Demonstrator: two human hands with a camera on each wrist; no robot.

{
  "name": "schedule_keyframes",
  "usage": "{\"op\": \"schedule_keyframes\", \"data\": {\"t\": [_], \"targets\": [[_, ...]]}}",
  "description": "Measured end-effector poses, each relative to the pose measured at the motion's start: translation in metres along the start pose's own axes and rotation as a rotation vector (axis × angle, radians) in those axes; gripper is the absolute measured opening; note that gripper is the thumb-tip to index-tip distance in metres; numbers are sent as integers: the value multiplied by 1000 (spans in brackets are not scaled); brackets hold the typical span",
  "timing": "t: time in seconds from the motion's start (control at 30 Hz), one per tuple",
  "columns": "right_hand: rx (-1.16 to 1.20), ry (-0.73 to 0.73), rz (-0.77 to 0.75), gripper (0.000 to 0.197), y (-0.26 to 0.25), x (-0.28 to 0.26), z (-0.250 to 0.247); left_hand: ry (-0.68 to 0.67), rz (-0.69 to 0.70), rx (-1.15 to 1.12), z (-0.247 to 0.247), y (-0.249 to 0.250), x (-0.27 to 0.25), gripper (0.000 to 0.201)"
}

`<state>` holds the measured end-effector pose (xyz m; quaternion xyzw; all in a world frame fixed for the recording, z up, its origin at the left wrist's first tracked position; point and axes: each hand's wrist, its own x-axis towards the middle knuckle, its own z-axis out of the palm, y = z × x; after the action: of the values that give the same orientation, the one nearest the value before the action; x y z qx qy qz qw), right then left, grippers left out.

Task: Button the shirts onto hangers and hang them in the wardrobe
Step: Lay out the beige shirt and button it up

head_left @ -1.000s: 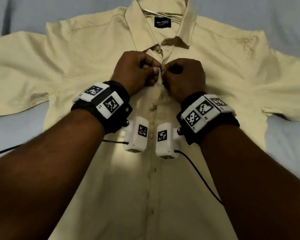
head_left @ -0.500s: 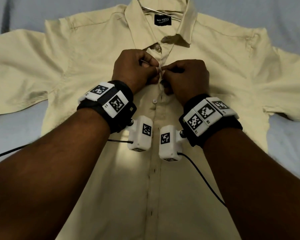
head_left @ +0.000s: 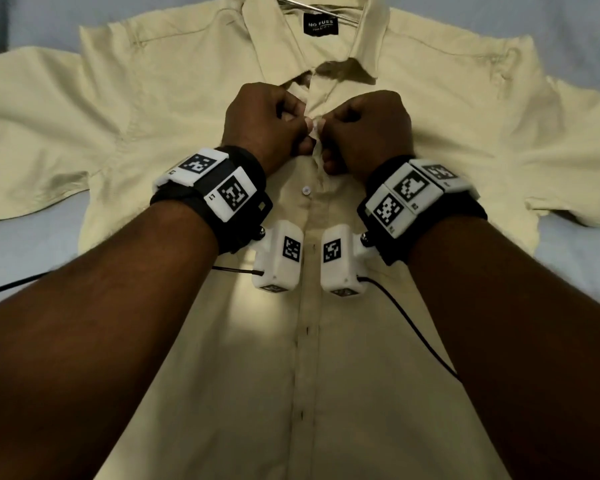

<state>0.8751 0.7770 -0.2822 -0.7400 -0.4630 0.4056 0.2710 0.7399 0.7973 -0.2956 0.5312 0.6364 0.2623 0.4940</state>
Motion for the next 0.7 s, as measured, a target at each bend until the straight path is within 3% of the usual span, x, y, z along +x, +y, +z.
{"op": "schedule_keyframes", "data": {"t": [0.07, 0.17, 0.27, 0.4, 0.53, 0.63, 0.7], "targets": [[-102, 4, -2, 21, -2, 8, 6, 10, -10, -44, 1, -2, -2, 17], [-171, -53, 42, 37, -4, 15, 11, 5, 19, -74, 2, -6, -6, 29], [-260, -113, 45, 23, -7, 16, 8, -27, 53, -44, -1, -3, -6, 32], [-222, -136, 45, 23, -6, 12, -4, -40, 235, 285, -7, 8, -6, 31], [-209, -66, -1, 10, -10, -1, -3, 77, 318, 508, -7, 11, -11, 32], [-204, 90, 2, 19, -8, -11, -6, 153, 296, 513, -17, 4, -27, 9], [-280, 113, 18, 27, -3, -31, -9, 116, 281, 508, -18, -5, -50, 9]]}}
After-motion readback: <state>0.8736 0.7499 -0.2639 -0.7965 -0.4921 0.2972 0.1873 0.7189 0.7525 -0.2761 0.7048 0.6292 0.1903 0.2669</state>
